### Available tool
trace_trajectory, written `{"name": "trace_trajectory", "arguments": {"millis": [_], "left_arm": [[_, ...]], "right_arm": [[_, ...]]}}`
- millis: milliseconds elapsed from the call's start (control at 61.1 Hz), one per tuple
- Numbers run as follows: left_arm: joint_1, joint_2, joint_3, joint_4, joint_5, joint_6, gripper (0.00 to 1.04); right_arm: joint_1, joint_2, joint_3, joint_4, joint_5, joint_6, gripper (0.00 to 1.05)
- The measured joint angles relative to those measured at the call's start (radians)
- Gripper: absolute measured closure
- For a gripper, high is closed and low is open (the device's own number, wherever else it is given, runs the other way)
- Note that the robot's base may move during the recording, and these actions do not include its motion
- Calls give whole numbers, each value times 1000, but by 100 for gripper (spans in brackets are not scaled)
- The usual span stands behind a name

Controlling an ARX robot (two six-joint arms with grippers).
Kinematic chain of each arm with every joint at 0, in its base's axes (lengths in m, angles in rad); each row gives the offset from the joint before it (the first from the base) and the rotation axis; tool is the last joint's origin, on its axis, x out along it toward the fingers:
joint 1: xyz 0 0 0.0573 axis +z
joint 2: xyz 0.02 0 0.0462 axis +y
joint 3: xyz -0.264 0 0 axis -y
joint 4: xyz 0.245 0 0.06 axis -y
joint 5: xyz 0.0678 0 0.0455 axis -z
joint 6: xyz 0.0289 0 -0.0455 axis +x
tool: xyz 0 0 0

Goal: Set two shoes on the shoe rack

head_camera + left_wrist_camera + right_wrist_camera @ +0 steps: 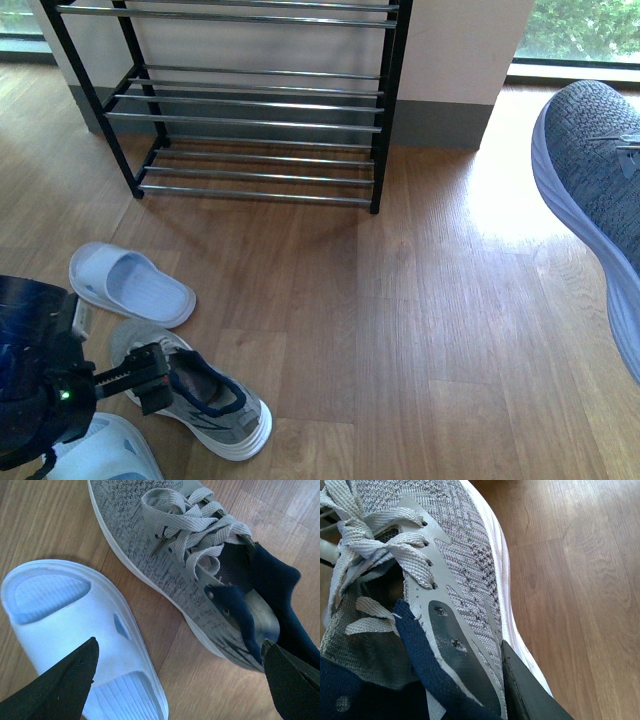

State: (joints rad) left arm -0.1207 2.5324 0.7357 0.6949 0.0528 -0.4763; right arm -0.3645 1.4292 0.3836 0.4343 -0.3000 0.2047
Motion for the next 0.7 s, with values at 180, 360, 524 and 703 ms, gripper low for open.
{"name": "trace_trajectory", "arguments": {"millis": [180, 360, 524, 703], "left_arm": [[-23, 122, 143, -43, 24, -27, 9], [-47, 196, 237, -83, 35, -33, 9], [-69, 242, 297, -114, 44, -38, 9], [-78, 282, 346, -187, -5, -47, 17]], "right_arm": [[0, 0, 0, 0, 0, 0, 103], [0, 0, 0, 0, 0, 0, 103], [0, 0, 0, 0, 0, 0, 103], [0, 0, 0, 0, 0, 0, 103]]}}
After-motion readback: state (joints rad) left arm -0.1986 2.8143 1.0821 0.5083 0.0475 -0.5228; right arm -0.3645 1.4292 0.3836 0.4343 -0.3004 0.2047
